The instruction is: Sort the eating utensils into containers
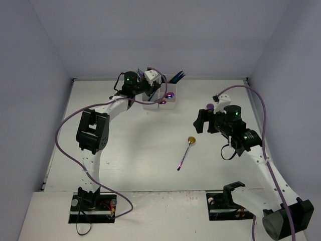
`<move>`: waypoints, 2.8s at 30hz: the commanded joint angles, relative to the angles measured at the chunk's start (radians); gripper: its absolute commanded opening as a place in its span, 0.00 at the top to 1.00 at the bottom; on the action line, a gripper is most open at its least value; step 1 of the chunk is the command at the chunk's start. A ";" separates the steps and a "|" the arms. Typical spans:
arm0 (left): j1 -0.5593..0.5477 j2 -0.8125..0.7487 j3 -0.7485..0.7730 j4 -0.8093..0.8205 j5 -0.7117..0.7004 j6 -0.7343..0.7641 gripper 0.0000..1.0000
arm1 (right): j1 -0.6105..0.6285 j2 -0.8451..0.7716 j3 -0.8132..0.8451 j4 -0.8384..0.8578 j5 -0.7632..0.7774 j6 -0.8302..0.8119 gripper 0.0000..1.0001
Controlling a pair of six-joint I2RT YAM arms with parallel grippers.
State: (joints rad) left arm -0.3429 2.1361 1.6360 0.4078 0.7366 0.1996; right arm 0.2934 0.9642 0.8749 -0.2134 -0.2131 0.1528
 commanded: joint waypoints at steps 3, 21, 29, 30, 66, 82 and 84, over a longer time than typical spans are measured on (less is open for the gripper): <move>0.035 -0.080 -0.040 0.118 0.021 0.006 1.00 | -0.009 0.014 0.029 0.039 0.004 -0.009 0.00; 0.005 -0.281 -0.175 0.047 -0.225 -0.088 0.69 | -0.008 0.003 0.039 0.037 0.006 -0.005 0.00; -0.210 -0.474 -0.254 -0.220 -0.541 -0.244 0.61 | -0.023 -0.012 0.062 0.018 0.087 0.029 0.00; -0.255 -0.492 -0.268 -0.259 -0.586 -0.267 0.55 | -0.026 -0.009 0.059 0.010 0.104 0.041 0.00; -0.723 -0.027 0.027 -0.777 -0.903 -0.702 0.54 | -0.106 -0.156 0.049 -0.225 0.645 0.282 0.00; -0.643 -0.073 -0.017 -0.750 -0.856 -0.592 1.00 | -0.106 -0.130 0.016 -0.224 0.583 0.284 0.00; -0.612 -0.150 -0.074 -0.698 -0.841 -0.548 1.00 | -0.105 -0.117 0.016 -0.224 0.568 0.281 0.00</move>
State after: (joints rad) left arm -1.0144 2.1507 1.6193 -0.3512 -0.1157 -0.4323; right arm 0.1951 0.8149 0.8902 -0.4685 0.3754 0.4300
